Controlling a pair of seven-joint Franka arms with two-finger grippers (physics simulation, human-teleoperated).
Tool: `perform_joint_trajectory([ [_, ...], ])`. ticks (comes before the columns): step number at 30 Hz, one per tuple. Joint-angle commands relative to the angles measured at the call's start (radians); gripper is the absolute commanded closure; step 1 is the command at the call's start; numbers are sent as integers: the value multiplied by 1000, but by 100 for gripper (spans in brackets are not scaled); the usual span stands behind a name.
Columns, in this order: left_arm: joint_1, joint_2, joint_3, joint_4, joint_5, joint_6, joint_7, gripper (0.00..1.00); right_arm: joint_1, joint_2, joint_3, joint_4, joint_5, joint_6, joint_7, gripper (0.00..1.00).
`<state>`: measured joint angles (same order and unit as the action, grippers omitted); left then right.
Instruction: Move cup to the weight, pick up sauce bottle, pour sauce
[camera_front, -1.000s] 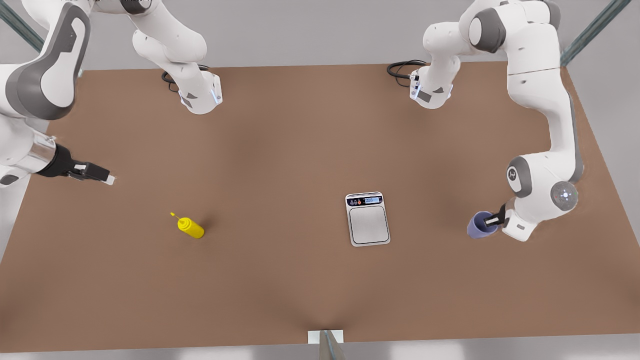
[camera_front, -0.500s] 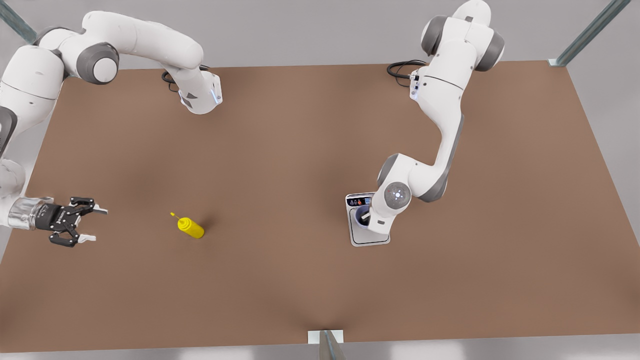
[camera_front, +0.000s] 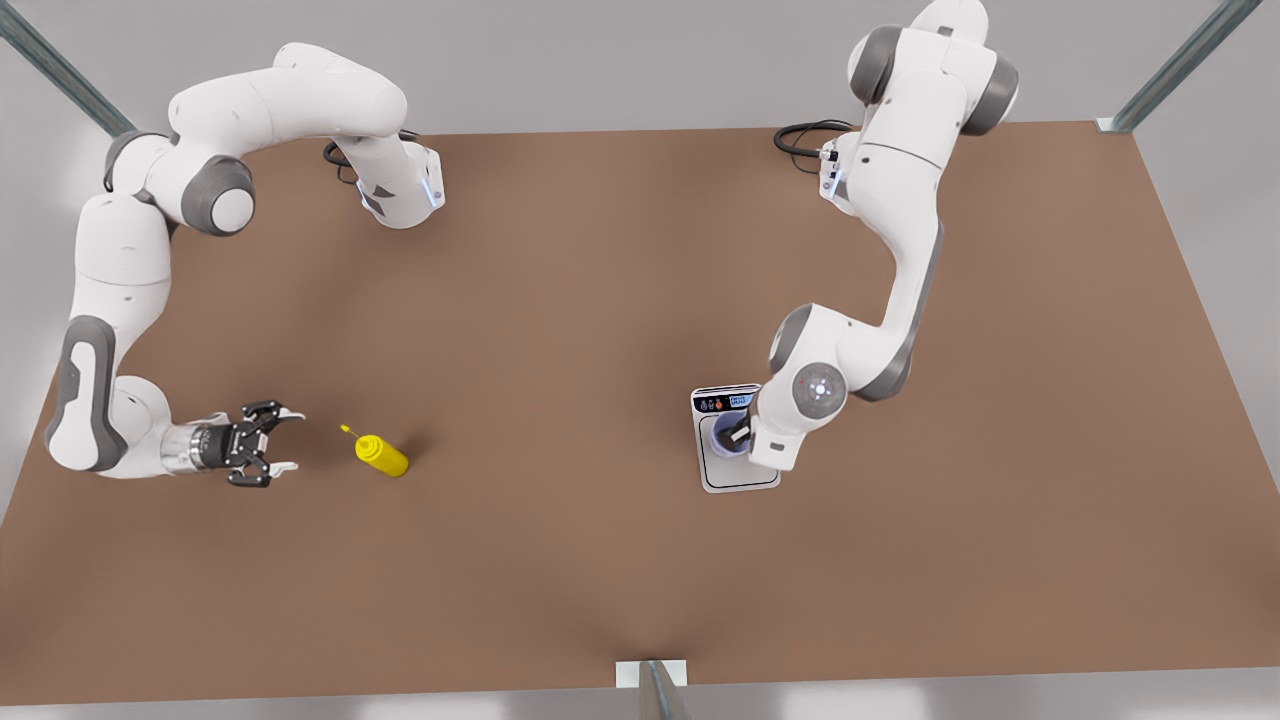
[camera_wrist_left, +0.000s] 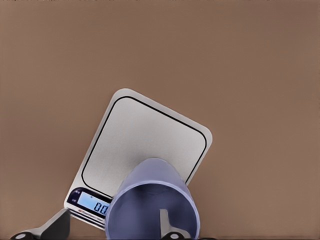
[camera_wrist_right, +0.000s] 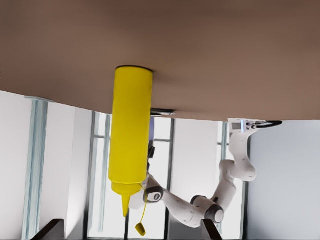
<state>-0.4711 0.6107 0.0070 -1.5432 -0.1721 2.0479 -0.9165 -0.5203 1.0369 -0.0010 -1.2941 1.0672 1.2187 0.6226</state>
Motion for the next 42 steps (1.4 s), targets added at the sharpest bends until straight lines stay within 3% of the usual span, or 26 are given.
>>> perform_joint_trajectory([
  [1,0,0,1,0,0,0,1,0,9,0,0,7,-10,7,2,0],
  [5,2,-29,8,0,2,-29,4,0,36,2,32,19,-70,74,2,0],
  [6,2,-74,16,44,0,-145,4,0,37,2,53,29,-95,96,31,0],
  [8,2,-98,163,314,-4,-518,208,0,37,0,84,36,-124,151,58,0],
  [10,2,-181,347,336,2,-649,783,0,48,-3,107,36,-148,159,60,0],
  [12,2,-233,344,316,36,-686,801,0,48,-6,154,38,-193,159,115,0],
  [13,22,-347,268,155,117,-585,798,0,46,-8,157,41,-205,157,115,0],
  [16,78,-460,226,35,122,-546,801,0,45,-9,193,39,-256,154,114,0],
  [19,75,-445,202,123,30,-649,783,0,40,-12,207,35,-285,151,114,0],
  [22,74,-399,199,179,-26,-629,798,0,39,-9,207,22,-296,154,98,0],
  [30,66,-373,197,195,-12,-615,788,0,48,-1,208,2,-293,197,101,0],
  [38,66,-356,199,203,-26,-621,795,0,48,-6,276,1,-297,220,111,0],
  [39,66,-356,199,204,-26,-621,794,0,48,-8,300,4,-326,225,111,3],
  [40,66,-356,199,204,-27,-621,794,0,42,-9,326,2,-352,248,111,16],
  [41,66,-356,199,204,-27,-621,794,0,43,-14,331,2,-360,248,111,42],
  [42,66,-356,197,204,-27,-620,792,0,43,-14,332,2,-366,248,111,50],
])
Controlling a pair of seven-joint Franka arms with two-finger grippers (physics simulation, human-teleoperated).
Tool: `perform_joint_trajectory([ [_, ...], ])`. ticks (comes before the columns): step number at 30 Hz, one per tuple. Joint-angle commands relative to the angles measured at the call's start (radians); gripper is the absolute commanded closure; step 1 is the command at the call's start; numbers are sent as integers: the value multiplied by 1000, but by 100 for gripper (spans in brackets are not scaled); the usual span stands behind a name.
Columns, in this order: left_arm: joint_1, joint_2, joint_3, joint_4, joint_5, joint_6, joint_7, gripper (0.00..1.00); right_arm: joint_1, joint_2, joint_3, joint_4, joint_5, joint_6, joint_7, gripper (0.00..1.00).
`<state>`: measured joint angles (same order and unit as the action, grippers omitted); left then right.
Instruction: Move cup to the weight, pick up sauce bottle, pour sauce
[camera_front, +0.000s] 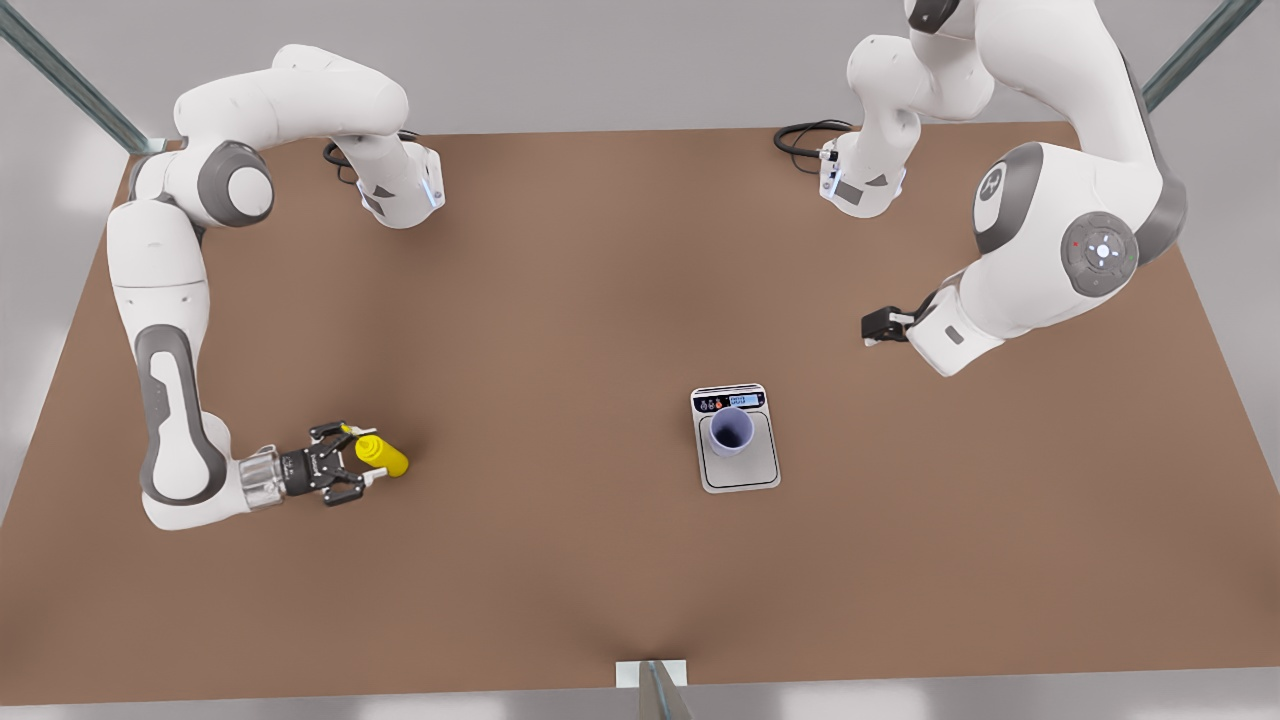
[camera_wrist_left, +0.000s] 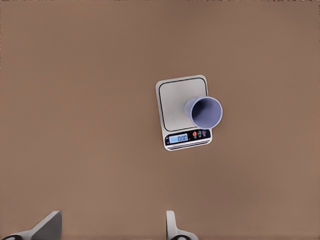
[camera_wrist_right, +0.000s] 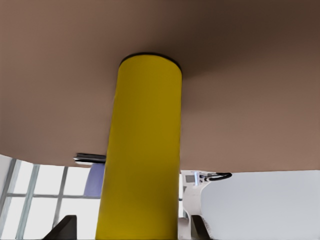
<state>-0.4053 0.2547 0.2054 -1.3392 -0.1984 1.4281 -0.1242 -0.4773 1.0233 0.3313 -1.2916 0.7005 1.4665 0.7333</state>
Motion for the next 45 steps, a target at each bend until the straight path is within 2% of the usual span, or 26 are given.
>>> perform_joint_trajectory([
  [1,0,0,0,0,-1,0,0,0,0,0,0,0,1,0,0,51],
  [6,0,0,0,0,-1,0,-2,0,-4,-3,35,-2,-22,0,2,59],
  [12,0,0,-1,0,-4,0,-3,0,-11,-11,54,-9,-19,6,6,59],
  [16,0,3,-1,2,-4,21,-3,0,22,-63,55,48,-36,32,173,59],
  [20,0,9,-1,2,-6,28,-6,0,163,-109,52,170,-137,78,376,60],
  [22,0,8,-1,2,-6,28,-6,0,301,-173,40,215,-214,155,518,62],
  [25,0,11,-1,2,-6,28,-5,0,518,-166,-50,327,-257,251,747,59],
  [27,0,20,-1,2,-6,29,-5,0,710,-149,-170,406,-305,343,876,60],
  [28,0,20,-1,2,-6,29,-3,0,756,-143,-211,425,-305,363,897,60],
  [30,0,20,0,2,-6,29,-3,0,919,-97,-362,518,-305,397,945,60],
  [33,0,20,-1,2,-6,28,-5,0,1083,-37,-557,587,-317,431,942,59],
  [34,0,18,0,2,-6,28,-5,0,1121,-19,-584,601,-351,459,942,60],
  [39,0,15,-1,5,-6,28,-5,0,1190,70,-584,669,-604,623,939,60],
  [45,0,17,0,5,-4,28,-3,0,1284,61,-574,704,-815,634,936,60],
])
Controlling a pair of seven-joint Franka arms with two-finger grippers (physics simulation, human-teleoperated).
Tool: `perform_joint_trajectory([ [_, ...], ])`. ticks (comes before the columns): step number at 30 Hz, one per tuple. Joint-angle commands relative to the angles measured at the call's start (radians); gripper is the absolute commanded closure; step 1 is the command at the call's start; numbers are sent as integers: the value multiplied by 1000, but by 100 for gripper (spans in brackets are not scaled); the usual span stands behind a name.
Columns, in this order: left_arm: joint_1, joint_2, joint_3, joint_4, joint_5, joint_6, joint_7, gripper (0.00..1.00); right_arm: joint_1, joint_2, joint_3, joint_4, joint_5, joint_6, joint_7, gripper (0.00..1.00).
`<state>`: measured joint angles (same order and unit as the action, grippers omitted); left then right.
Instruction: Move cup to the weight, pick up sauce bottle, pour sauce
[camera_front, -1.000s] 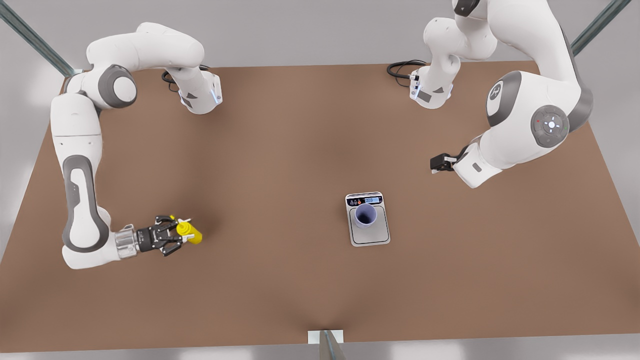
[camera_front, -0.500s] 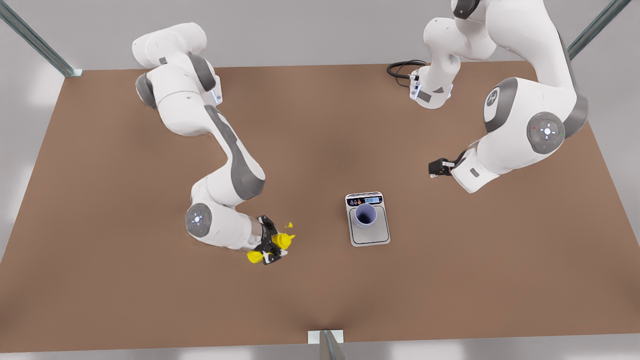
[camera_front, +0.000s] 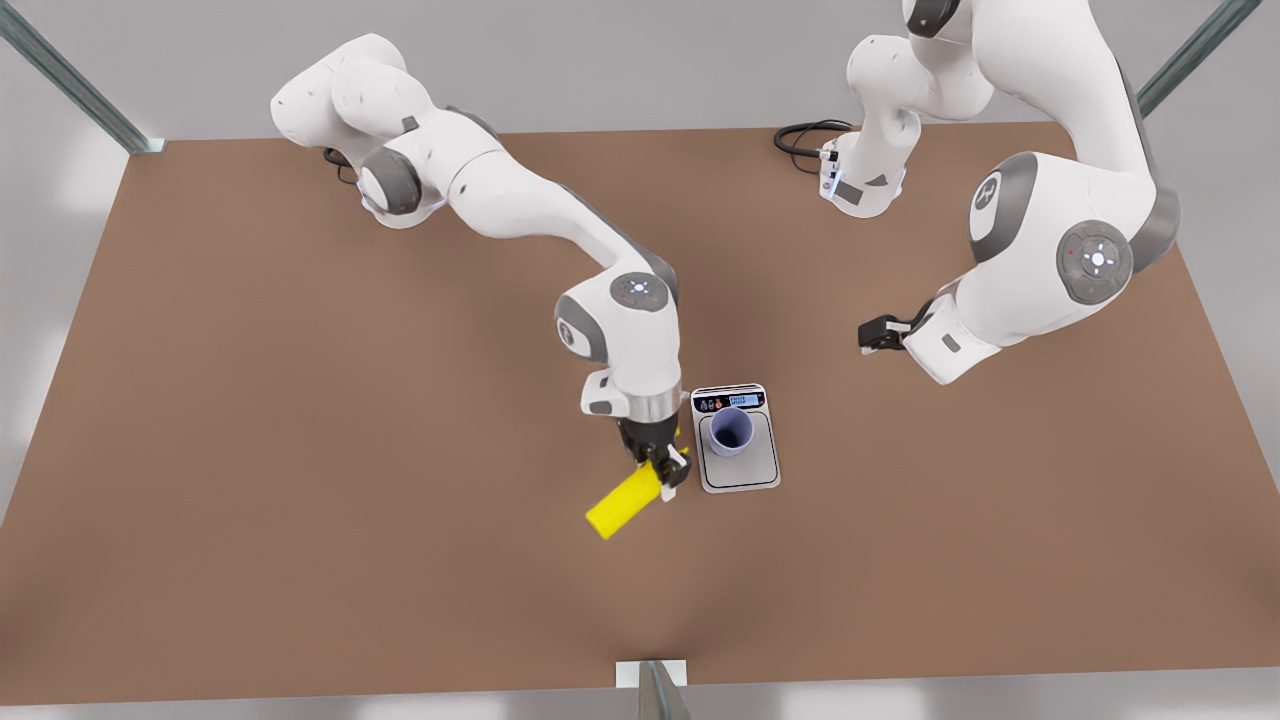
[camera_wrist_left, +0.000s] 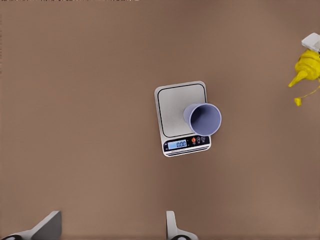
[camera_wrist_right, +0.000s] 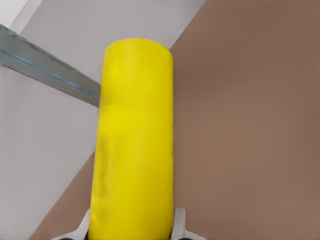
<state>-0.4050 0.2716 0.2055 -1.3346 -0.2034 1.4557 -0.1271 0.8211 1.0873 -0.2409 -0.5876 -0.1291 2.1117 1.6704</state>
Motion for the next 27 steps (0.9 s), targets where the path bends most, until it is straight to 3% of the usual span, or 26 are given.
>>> perform_joint_trajectory([
  [1,0,0,0,0,1,0,1,0,7,2,0,0,-12,2,0,60],
  [9,0,0,2,0,1,2,3,0,58,22,45,8,-156,76,2,61],
  [16,0,1,2,0,1,2,6,0,110,148,55,-3,-443,125,6,63],
  [24,0,-2,0,9,1,54,11,0,110,152,55,3,-474,156,2,64],
  [27,-2,44,-35,21,-2,160,0,0,46,105,175,-18,-475,163,-8,64],
])
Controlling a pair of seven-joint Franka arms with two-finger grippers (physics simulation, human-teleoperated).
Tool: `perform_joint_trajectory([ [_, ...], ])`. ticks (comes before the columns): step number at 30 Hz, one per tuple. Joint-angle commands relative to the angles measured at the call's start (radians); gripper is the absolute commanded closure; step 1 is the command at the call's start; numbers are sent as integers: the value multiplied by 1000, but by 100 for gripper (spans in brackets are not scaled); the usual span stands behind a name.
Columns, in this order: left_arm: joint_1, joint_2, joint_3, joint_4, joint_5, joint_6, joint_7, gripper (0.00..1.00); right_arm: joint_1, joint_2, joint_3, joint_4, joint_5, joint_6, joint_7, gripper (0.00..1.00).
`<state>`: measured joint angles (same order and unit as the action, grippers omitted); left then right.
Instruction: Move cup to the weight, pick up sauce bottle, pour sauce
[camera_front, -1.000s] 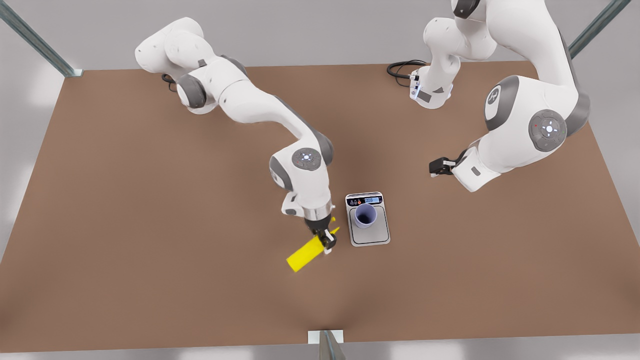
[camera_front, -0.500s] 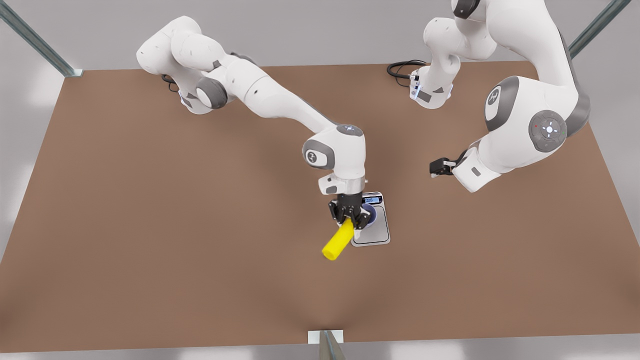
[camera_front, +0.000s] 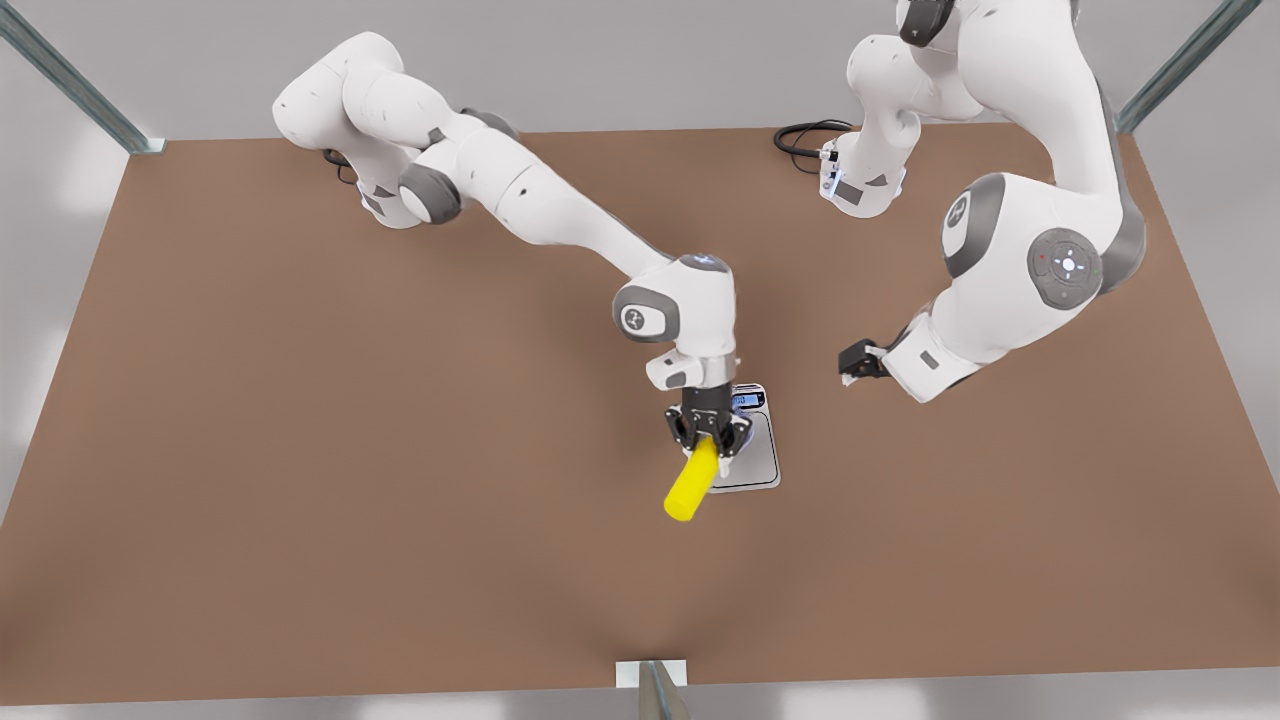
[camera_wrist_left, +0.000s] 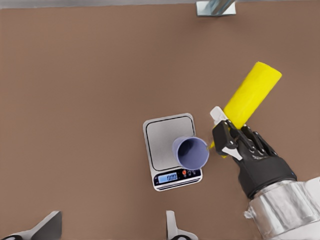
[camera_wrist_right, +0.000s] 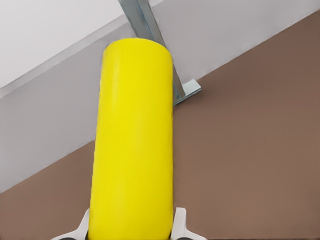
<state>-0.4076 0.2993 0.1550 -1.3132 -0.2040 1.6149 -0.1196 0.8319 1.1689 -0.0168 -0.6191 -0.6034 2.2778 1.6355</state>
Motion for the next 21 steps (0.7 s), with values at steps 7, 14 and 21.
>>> perform_joint_trajectory([
  [7,1,76,-3,0,2,128,2,0,-254,-247,264,-277,8,17,-13,64],
  [14,1,78,-2,-1,0,118,-11,0,-444,-452,267,-577,470,160,-36,64],
  [21,1,78,-3,0,0,122,-9,0,-586,-558,221,-740,1194,154,-241,64],
])
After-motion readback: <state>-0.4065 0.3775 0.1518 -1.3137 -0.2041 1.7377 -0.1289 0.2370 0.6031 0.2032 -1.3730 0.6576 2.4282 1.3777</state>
